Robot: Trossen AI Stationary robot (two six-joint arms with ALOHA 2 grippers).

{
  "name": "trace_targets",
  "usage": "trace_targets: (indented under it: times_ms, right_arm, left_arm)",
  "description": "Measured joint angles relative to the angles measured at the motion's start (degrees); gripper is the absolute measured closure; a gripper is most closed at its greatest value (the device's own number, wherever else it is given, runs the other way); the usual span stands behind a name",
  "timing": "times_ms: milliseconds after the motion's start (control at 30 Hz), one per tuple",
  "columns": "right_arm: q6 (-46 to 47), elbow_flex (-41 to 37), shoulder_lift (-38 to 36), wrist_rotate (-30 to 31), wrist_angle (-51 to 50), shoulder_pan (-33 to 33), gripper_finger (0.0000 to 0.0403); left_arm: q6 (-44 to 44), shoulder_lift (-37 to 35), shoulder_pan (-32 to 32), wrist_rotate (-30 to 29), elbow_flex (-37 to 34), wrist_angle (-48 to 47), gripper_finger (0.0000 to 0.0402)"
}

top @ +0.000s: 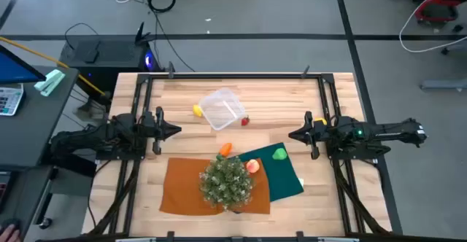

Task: Pick and placing Produce into tupperware

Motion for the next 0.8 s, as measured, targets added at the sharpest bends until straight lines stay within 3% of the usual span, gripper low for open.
trace_targets:
  times_ms: [400,800]
  right_arm:
    - [-0.02,0.02,-0.02,-0.02,-0.02,0.0,0.0403]
    - [0.0,0.0,-0.01,-0.01,-0.01,0.0,0.0403]
  left_arm:
    - [0.0,0.0,0.01,0.0,-0.01,-0.01,0.0361]
    - [0.0,0.0,0.01,0.02,0.0,0.0,0.0374]
